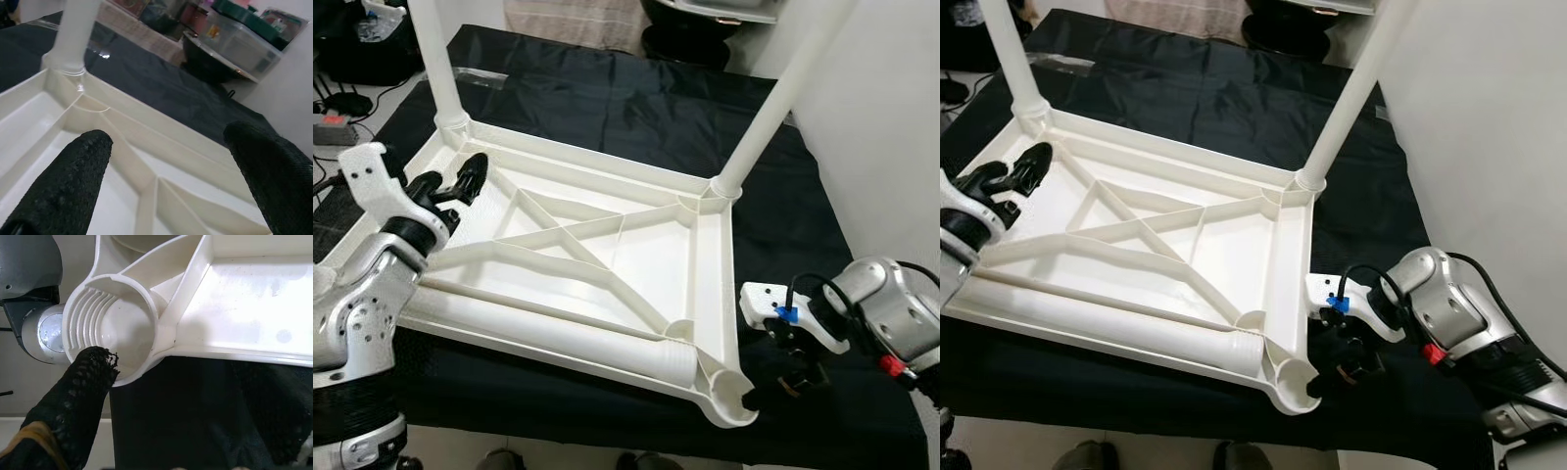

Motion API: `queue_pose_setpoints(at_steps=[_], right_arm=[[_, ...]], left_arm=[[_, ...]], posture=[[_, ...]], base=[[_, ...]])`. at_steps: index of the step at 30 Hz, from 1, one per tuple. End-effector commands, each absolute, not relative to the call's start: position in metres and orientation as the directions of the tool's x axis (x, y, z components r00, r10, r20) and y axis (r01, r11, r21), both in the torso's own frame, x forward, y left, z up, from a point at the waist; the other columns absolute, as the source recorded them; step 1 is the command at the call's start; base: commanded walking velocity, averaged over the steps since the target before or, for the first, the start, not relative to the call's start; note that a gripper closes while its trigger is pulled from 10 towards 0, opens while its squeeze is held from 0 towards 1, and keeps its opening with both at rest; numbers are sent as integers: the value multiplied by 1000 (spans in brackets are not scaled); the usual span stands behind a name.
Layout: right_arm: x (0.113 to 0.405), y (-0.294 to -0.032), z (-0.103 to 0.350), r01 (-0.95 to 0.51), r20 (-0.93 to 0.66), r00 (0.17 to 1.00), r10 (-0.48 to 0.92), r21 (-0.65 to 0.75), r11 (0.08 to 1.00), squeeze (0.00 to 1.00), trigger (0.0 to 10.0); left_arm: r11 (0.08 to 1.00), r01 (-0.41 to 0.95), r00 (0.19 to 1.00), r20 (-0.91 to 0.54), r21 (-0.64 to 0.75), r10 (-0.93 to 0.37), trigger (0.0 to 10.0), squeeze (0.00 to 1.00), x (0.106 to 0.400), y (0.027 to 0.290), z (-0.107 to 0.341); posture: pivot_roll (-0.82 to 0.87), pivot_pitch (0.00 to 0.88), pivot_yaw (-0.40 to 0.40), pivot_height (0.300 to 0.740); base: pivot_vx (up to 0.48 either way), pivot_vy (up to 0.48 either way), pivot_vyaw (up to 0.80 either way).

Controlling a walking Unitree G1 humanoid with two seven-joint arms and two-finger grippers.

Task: Building children table

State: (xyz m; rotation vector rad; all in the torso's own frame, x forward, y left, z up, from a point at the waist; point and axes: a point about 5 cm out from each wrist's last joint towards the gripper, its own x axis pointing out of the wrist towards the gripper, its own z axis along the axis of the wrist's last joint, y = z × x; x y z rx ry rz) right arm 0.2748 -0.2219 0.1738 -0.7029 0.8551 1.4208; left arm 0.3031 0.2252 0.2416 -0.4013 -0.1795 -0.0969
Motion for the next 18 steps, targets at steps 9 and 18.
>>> queue_pose_setpoints(at_steps=[9,18], right_arm=[[287,-214,173,-997,-838,41,543,1,78,0,10000],[312,-208,173,-981,-816,182,548,-112,157,0,10000]], left_arm=[[965,234,972,48,-117,-230,10000,0,248,169,203],[992,119,992,-30,-45,-120,10000,0,206,164,185]], posture=[[3,179,-125,740],[31,187,-127,740]], base=[[0,0,0],[0,0,0]])
